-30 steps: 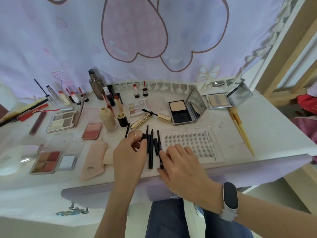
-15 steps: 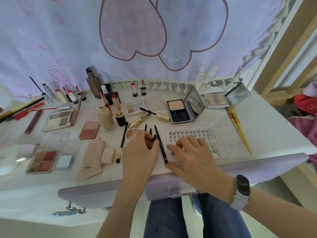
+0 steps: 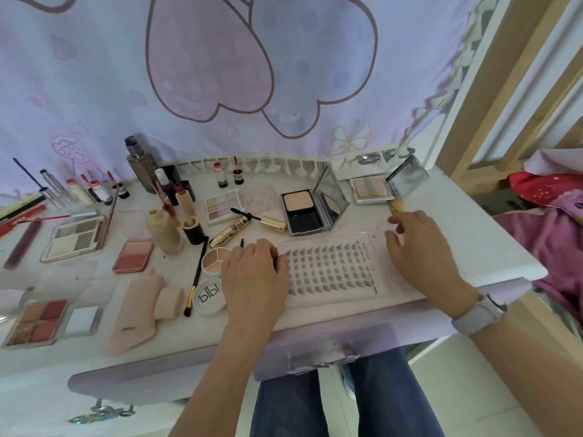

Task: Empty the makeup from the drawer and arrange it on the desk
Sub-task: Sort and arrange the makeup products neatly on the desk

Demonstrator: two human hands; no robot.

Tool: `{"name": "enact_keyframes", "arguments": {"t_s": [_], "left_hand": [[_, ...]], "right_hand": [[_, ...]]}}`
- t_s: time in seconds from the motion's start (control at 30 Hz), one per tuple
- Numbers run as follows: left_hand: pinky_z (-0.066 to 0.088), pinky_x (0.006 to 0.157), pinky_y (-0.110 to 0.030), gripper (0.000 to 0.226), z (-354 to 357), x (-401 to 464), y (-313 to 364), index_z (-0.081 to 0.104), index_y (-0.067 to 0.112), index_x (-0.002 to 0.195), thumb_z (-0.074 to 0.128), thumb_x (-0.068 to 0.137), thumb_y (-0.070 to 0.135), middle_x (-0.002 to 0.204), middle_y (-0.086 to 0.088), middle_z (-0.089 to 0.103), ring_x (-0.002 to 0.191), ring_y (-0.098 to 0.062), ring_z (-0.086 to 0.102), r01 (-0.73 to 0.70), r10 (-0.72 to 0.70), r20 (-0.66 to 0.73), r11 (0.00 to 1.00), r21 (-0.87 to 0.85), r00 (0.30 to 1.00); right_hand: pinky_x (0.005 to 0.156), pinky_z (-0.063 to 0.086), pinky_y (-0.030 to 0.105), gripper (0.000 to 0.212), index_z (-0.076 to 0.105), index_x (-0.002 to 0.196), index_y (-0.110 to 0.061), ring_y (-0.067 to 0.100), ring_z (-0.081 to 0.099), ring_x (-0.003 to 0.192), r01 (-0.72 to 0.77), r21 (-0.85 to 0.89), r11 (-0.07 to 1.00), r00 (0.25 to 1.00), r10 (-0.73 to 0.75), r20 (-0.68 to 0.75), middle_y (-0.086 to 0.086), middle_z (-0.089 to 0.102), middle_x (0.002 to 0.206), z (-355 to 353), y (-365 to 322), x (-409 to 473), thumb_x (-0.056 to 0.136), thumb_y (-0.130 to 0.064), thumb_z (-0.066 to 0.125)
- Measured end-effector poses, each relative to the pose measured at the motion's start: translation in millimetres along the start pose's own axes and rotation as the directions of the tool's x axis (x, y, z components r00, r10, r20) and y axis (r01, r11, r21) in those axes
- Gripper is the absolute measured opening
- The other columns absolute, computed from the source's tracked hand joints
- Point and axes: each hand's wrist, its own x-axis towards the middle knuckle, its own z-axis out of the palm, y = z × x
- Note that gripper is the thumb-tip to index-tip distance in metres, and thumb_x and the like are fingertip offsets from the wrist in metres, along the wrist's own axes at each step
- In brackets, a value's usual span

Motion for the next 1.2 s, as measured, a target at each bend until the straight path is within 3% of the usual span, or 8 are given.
{"name": "enact_keyframes", "arguments": {"t_s": [0.17,0.4,0.53,0.7,0.83,0.93,1.03,1.2], "left_hand": [[0.033,0.074,-0.036,0.021,10,-4,-1,0.064,0.012,0.091,0.052,0.089,0.028,0.087,-0.006,0.061,0.087,-0.027,0.050,-0.057,0.059,-0.039,0.997,0.044,0.997],[0.038,0.070,-0.039,0.013,16,-4,-5,0.067,0.009,0.085,0.064,0.082,0.021,0.085,-0.010,0.060,0.084,-0.031,0.053,-0.098,0.106,-0.100,0.991,0.088,0.989],[0.037,0.072,-0.039,0.016,16,-4,-6,0.067,0.009,0.088,0.062,0.083,0.024,0.086,-0.009,0.061,0.085,-0.031,0.053,-0.104,0.114,-0.087,0.989,0.109,0.990],[0.034,0.079,-0.039,0.023,13,-3,-4,0.065,0.011,0.097,0.054,0.089,0.029,0.094,-0.009,0.060,0.093,-0.029,0.050,-0.092,0.097,-0.043,0.991,0.092,0.994],[0.032,0.091,-0.037,0.028,2,-2,-6,0.063,0.014,0.106,0.049,0.091,0.034,0.106,-0.005,0.059,0.106,-0.026,0.047,-0.072,0.072,-0.020,0.997,-0.007,0.997],[0.036,0.097,-0.036,0.028,-14,1,-11,0.062,0.016,0.110,0.049,0.092,0.033,0.110,-0.001,0.059,0.110,-0.021,0.049,-0.070,0.071,0.002,0.985,-0.161,0.997],[0.042,0.093,-0.037,0.023,-37,-1,-25,0.062,0.016,0.108,0.050,0.092,0.029,0.105,0.003,0.061,0.102,-0.017,0.054,-0.072,0.071,-0.013,0.965,-0.252,0.997],[0.045,0.083,-0.041,0.017,-71,-10,-74,0.065,0.014,0.102,0.057,0.089,0.022,0.098,-0.001,0.064,0.093,-0.022,0.057,-0.049,0.005,-0.202,0.977,-0.210,0.979]], "right_hand": [[0.082,0.042,0.041,0.030,0.054,0.114,0.003,0.038,0.049,0.104,-0.272,-0.076,0.959,0.960,0.276,0.055,0.022,0.052,0.112,0,18,22,0.092,-0.017,0.049],[0.064,0.037,0.032,0.025,0.061,0.095,0.002,0.031,0.048,0.078,-0.360,-0.143,0.922,0.918,0.377,0.125,0.016,0.053,0.090,4,19,33,0.090,-0.019,0.047],[0.068,0.036,0.030,0.026,0.059,0.103,0.002,0.036,0.054,0.090,-0.406,-0.070,0.911,0.900,0.411,0.141,0.019,0.060,0.102,-8,17,35,0.090,-0.018,0.049],[0.065,0.036,0.029,0.024,0.062,0.102,-0.005,0.025,0.050,0.077,-0.361,0.029,0.932,0.932,0.359,0.046,0.009,0.059,0.088,-30,-1,25,0.088,-0.022,0.050],[0.065,0.035,0.025,0.020,0.063,0.102,-0.009,0.017,0.052,0.073,-0.211,0.302,0.930,0.971,0.234,-0.041,0.001,0.059,0.080,-44,-37,21,0.087,-0.017,0.053],[0.060,0.036,0.019,0.010,0.061,0.092,-0.010,0.007,0.047,0.062,-0.094,0.566,0.819,0.991,0.129,-0.021,-0.006,0.053,0.069,-47,-75,22,0.087,-0.011,0.053],[0.060,0.042,0.022,0.012,0.054,0.080,-0.017,0.008,0.050,0.058,-0.060,0.774,0.631,0.998,0.019,0.062,0.001,0.055,0.071,-45,-117,27,0.088,-0.008,0.054],[0.062,0.053,0.020,0.016,0.051,0.082,-0.016,0.005,0.060,0.056,-0.021,0.894,0.447,0.973,-0.195,0.120,0.008,0.061,0.073,-32,-192,33,0.091,-0.004,0.051]]}}
